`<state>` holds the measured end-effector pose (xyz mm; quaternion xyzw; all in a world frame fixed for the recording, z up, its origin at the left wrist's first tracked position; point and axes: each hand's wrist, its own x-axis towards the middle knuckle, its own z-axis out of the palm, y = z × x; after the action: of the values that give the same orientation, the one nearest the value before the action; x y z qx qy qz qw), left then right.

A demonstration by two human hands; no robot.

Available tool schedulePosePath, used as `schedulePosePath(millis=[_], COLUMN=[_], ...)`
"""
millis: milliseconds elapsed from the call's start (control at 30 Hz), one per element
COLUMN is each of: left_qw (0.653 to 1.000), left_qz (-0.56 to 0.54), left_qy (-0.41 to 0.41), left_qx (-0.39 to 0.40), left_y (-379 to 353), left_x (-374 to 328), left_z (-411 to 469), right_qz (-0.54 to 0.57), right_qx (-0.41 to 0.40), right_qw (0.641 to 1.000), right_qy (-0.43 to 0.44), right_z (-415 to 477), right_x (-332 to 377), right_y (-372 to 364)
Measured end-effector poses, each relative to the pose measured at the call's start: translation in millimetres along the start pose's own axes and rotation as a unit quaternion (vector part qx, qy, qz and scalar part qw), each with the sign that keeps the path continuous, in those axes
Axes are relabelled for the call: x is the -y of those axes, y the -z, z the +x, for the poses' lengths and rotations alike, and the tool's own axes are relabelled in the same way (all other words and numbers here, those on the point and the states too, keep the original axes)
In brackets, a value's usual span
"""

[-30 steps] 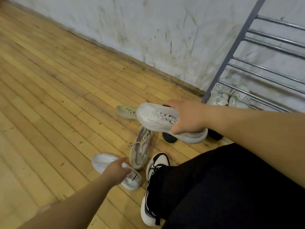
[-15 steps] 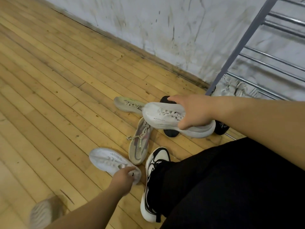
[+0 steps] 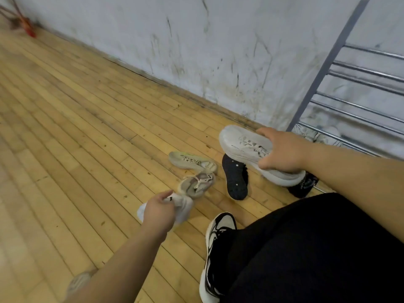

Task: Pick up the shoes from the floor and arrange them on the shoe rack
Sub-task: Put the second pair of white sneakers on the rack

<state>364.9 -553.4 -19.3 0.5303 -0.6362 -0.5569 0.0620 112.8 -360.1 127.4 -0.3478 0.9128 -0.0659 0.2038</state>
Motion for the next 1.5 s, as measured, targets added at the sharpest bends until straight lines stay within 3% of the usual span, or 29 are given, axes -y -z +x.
schedulePosePath(millis=[200,333,433,567,700,833,967,1067,1167,1400,1500], left_qw=[0.99,0.96,0.903,0.796,0.717,0.691,0.695,0.688,0.71,0.723,0.711], left_qz=[-0.037,-0.018,0.038,0.106,0.118,0.158,0.226,0.245,0.215,0.119,0.13], left_qy=[-0.136,-0.279,-0.427,-0.596,-0.687,-0.695,-0.642,-0.629,-0.603,-0.626,-0.641], left_qx=[-0.021,-0.026,-0.014,0.006,0.027,0.124,0.231,0.267,0.293,0.265,0.257], left_y=[11.1,-0.2,-21.1,-73.2,-142.7,-236.9,-307.9,-334.1,-344.5,-351.1,-351.9], left_x=[-89.0,-148.2,-192.5,-248.5,-294.6,-323.8,-318.3,-309.9,-313.9,-329.8,-325.1], left_z=[-46.8,-76.7,-107.5,-155.7,-204.7,-236.6,-234.2,-226.5,-224.0,-226.5,-223.3], right_qz=[0.022,0.067,0.111,0.185,0.283,0.352,0.403,0.381,0.356,0.304,0.267], right_qx=[-0.07,-0.163,-0.254,-0.357,-0.432,-0.482,-0.504,-0.497,-0.49,-0.486,-0.485], right_qw=[0.997,0.984,0.96,0.908,0.828,0.744,0.686,0.695,0.715,0.752,0.767], right_qy=[-0.004,-0.015,-0.038,-0.12,-0.22,-0.301,-0.337,-0.353,-0.35,-0.325,-0.326], right_z=[-37.4,-65.5,-102.5,-168.3,-221.0,-254.1,-253.5,-244.7,-238.7,-215.7,-210.0], right_x=[7.1,-0.8,-23.5,-85.9,-155.8,-223.0,-265.4,-284.2,-291.4,-290.7,-290.6], right_y=[14.9,51.9,87.4,115.8,114.1,103.3,104.7,105.8,112.5,121.9,120.7])
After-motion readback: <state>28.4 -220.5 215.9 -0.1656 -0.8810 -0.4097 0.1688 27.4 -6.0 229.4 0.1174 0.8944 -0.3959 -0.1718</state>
